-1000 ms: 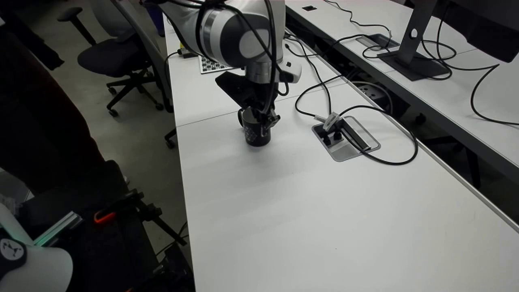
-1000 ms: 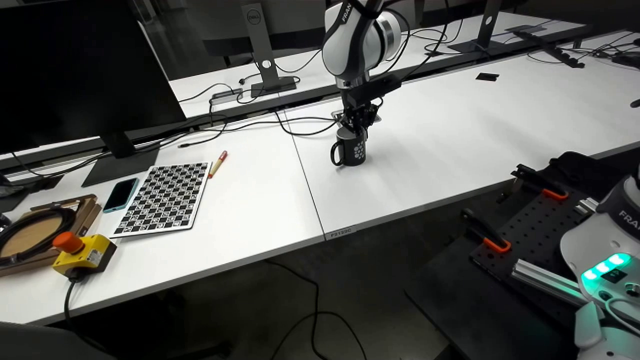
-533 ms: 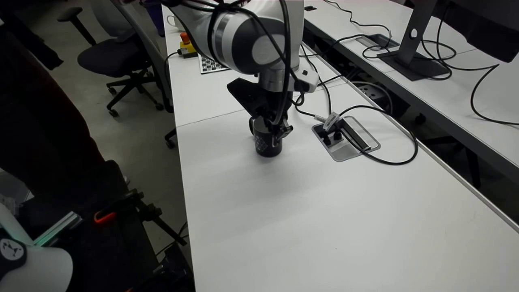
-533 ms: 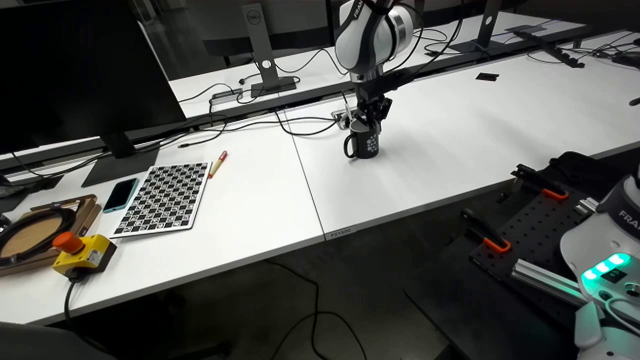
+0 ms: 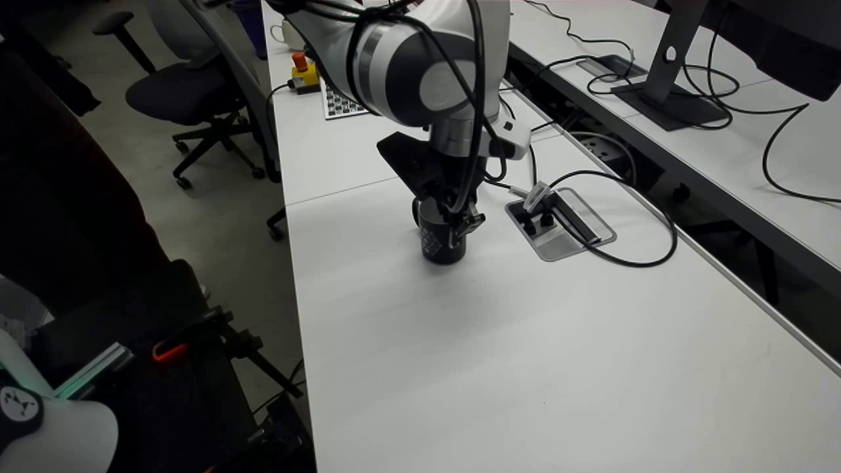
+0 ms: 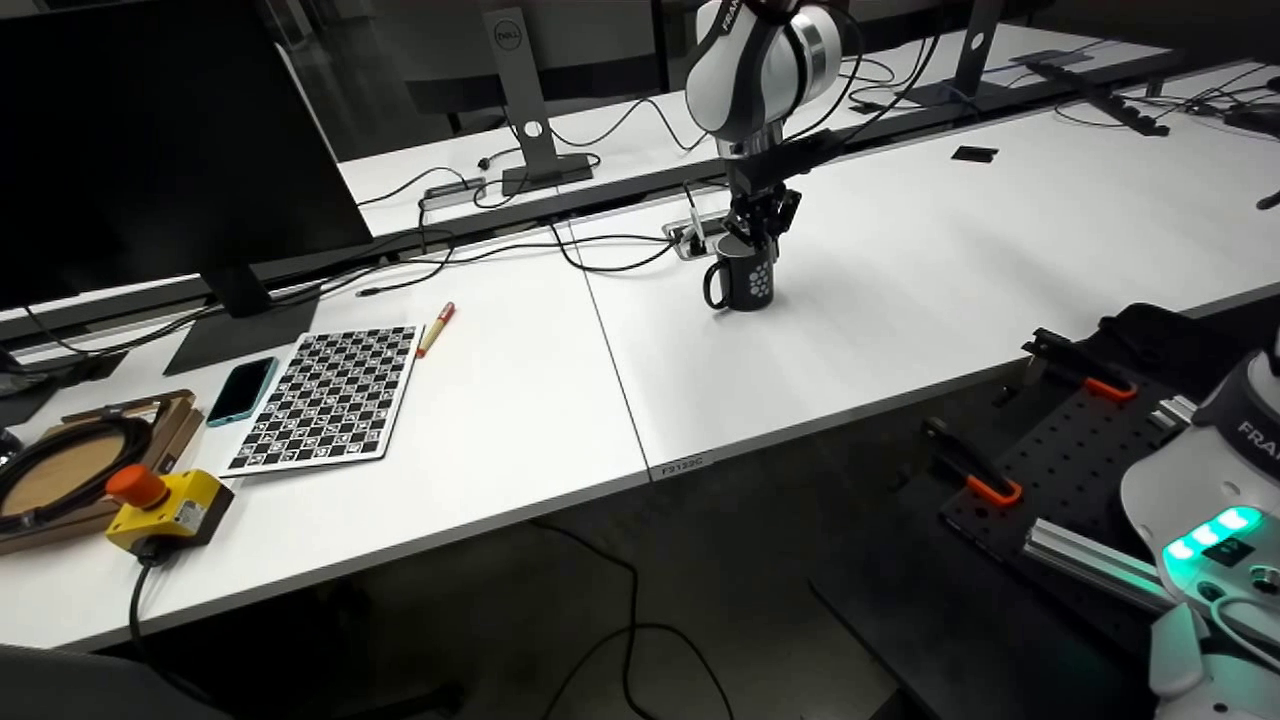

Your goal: Move the black mug to the right

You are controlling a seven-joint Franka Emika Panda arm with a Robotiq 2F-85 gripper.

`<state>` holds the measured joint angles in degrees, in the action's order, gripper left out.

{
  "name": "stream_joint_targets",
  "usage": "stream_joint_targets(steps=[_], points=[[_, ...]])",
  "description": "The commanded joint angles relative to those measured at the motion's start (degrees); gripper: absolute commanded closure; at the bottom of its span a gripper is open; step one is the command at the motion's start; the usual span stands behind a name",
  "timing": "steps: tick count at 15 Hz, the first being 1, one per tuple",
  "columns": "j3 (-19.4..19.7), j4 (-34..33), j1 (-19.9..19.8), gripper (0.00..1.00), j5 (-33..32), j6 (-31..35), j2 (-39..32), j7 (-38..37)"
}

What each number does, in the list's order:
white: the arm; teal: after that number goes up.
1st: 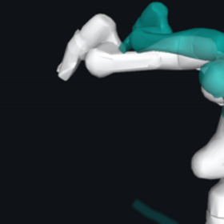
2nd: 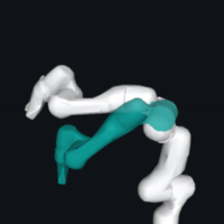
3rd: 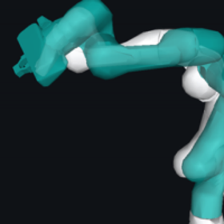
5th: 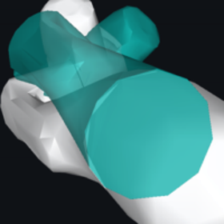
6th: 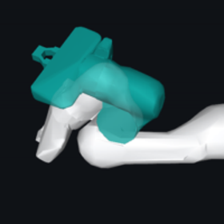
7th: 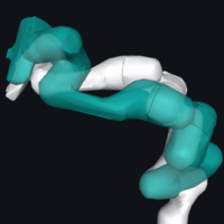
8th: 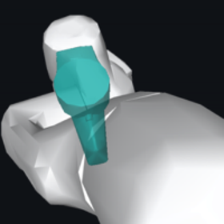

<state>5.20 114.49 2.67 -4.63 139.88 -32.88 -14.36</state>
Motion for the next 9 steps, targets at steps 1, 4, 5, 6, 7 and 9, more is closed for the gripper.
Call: stream_joint_targets(steps=[1, 4, 5, 6, 7, 9], points=[[0.2, -0.1, 0.1, 0.91, 0.2, -0.1, 0.0, 0.1], [0.4, -0.5, 0.2, 0.98, 0.2, -0.2, -0.4, -0.4], [0.4, -0.7, -0.2, 0.98, 0.5, -0.3, -0.6, -0.3], [1.0, -1.0, -0.4, 0.98, 0.4, -0.4, -0.8, -0.8], [1.6, -1.1, -0.6, 0.98, 0.2, -0.3, -1.0, -1.1], [2.8, -1.5, -1.6, 0.98, 0.3, -0.4, -1.2, -1.6]])
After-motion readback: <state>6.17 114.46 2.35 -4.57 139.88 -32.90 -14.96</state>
